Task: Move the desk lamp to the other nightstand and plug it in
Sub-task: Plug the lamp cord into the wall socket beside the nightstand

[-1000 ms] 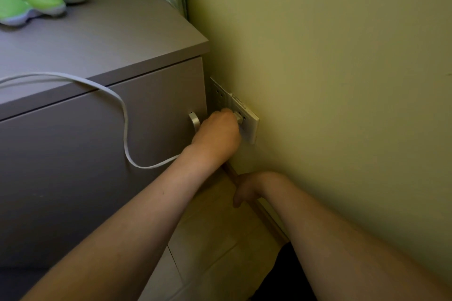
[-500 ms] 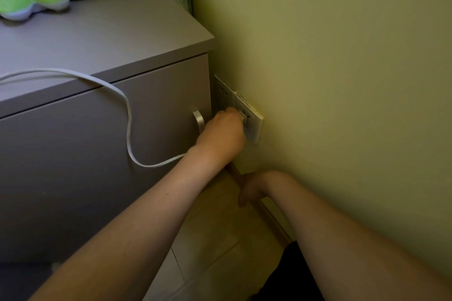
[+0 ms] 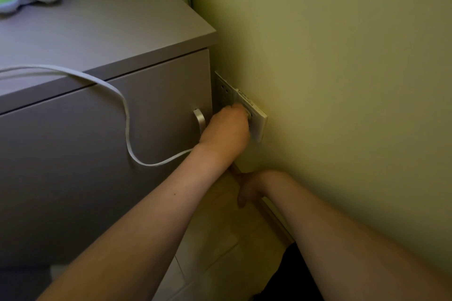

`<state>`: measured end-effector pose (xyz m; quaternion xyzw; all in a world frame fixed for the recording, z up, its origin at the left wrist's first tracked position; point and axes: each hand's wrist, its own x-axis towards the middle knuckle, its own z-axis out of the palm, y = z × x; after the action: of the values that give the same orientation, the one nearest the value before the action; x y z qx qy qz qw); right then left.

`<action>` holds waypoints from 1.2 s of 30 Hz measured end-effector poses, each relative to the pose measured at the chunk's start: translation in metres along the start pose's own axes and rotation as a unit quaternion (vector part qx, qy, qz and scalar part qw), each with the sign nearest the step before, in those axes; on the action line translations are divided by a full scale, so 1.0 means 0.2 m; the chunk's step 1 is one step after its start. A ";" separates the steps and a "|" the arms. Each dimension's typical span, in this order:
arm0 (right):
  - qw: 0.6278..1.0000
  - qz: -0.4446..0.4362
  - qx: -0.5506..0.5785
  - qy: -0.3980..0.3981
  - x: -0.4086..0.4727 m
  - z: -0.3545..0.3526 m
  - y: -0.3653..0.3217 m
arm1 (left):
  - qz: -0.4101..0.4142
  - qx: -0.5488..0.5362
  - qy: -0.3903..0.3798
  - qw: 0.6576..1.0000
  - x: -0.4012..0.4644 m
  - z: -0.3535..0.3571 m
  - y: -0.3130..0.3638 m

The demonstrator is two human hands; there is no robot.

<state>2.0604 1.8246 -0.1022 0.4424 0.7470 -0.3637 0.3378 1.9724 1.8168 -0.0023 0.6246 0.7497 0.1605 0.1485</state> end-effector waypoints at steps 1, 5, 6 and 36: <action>1.000 0.003 -0.009 -0.002 0.00 0.00 0.00 | -0.004 -0.016 -0.011 1.000 0.00 0.00 -0.01; 1.000 0.006 -0.025 -0.008 0.02 0.00 0.03 | 0.011 -0.047 -0.006 0.999 0.01 0.01 -0.03; 1.000 0.004 -0.023 -0.009 0.03 0.00 0.03 | 0.017 -0.048 -0.001 0.999 0.01 0.01 -0.03; 0.995 0.006 -0.016 0.102 -0.26 -0.05 -0.01 | 0.016 0.103 -0.081 0.991 -0.02 -0.13 0.09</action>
<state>2.0760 1.8107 -0.0544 0.4762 0.7807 -0.3025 0.2687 1.9780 1.8137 0.0300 0.6593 0.7376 0.0338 0.1414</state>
